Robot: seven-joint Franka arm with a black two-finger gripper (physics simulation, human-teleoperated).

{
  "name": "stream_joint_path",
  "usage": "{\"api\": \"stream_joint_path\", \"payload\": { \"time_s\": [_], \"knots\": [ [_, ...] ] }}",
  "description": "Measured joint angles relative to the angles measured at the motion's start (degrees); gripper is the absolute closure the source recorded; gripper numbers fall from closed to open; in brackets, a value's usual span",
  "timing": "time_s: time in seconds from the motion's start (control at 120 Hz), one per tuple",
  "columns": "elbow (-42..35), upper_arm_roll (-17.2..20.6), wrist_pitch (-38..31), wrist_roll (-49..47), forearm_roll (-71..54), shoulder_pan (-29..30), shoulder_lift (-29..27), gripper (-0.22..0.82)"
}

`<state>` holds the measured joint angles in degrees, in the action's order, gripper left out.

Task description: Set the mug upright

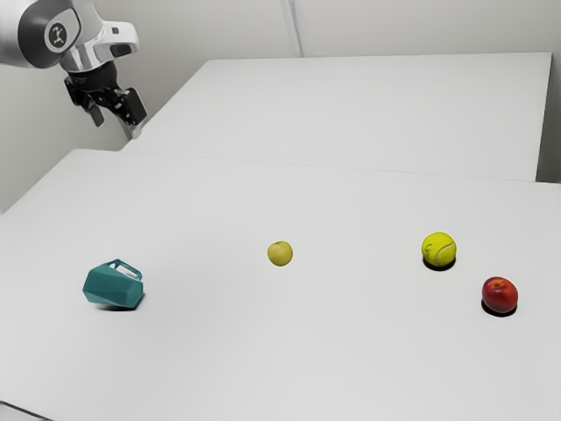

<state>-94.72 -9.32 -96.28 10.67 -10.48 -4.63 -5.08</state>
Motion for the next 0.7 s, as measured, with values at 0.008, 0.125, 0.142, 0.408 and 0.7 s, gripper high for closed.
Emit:
{"api": "stream_joint_path", "payload": {
  "time_s": [0.008, 0.125, 0.142, 0.408, 0.7],
  "knots": [
    [-0.02, 0.0, -0.01, 0.0, 0.01, 0.01, 0.0, 0.0],
    [-0.69, -0.04, -0.12, 0.09, 0.07, 0.09, 0.01, 0.0],
    [-0.8, -0.04, -0.13, 0.1, 0.07, 0.09, 0.01, 0.0],
    [-0.99, -0.34, -0.3, 0.17, 0.99, 5.7, 0.57, 0.0],
    [-2.29, -0.36, 4.06, 0.53, 17.11, 21.54, 6.78, 0.0]
  ]
}}
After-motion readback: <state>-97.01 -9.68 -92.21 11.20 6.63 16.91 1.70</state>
